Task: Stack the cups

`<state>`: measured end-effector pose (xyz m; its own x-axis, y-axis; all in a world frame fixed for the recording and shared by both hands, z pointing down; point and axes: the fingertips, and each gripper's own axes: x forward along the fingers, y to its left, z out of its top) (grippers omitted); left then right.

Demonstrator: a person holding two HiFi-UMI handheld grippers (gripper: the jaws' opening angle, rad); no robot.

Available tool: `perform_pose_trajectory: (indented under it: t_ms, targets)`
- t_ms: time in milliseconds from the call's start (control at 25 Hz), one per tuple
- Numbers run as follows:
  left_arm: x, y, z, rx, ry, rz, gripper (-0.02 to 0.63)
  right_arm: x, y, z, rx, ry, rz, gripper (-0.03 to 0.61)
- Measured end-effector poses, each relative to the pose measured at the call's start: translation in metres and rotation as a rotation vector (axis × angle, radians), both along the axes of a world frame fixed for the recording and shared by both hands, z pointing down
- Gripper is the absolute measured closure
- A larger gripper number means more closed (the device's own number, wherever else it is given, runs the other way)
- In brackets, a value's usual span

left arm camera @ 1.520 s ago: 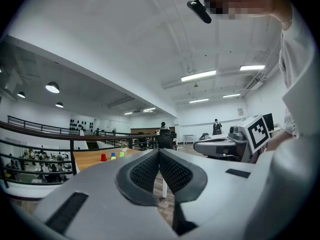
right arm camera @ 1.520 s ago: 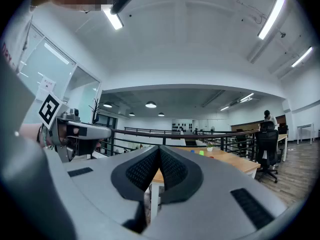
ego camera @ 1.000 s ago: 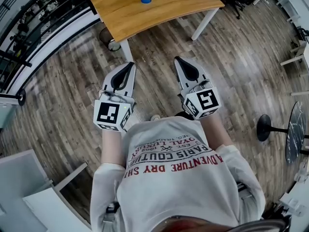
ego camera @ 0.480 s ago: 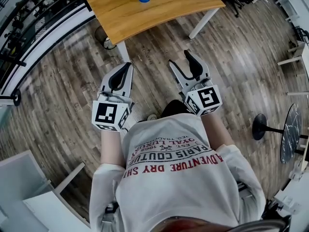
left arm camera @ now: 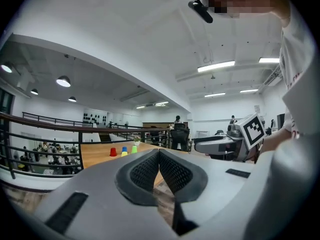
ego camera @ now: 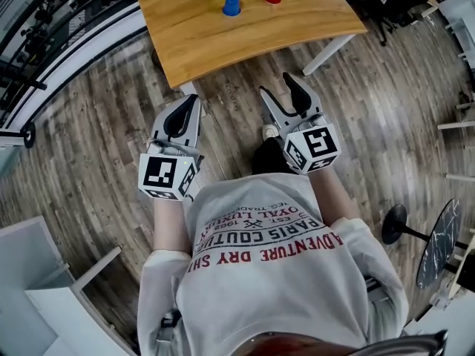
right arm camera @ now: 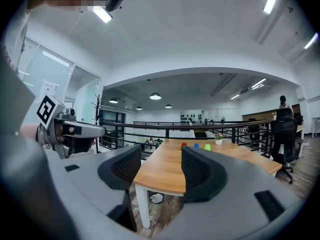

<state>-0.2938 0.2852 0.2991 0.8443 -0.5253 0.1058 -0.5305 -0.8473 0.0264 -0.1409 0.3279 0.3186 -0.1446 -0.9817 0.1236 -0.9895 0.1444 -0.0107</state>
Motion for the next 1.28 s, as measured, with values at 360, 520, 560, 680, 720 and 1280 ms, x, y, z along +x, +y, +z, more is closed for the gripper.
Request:
perform_pose_trajectory:
  t_ms: [360,520,560,680,720,1280]
  targets:
    - [0.115,-0.081,-0.003,-0.010,-0.011,-0.162,0.597,0.131,-0.106,0.007,-0.048,0.023,-0.127,0.331]
    - [0.164,-0.113,-0.001,-0.003,-0.011,-0.215,0.597,0.185,-0.145,0.016,-0.078,0.026,-0.151,0.331]
    - [0.174,-0.121,-0.001,-0.007,-0.007,-0.232,0.597,0.197,-0.154,0.019,-0.088,0.030,-0.156,0.331]
    - [0.199,-0.141,0.003,-0.037,-0.003,-0.278,0.597,0.226,-0.175,0.027,-0.120,0.029,-0.184,0.331]
    - [0.206,-0.145,0.006,-0.046,-0.007,-0.289,0.597,0.235,-0.181,0.031,-0.132,0.024,-0.190,0.331]
    - [0.250,-0.240,0.042,-0.067,-0.079,-0.274,0.597,0.281,-0.287,0.082,-0.261,0.053,-0.217,0.331]
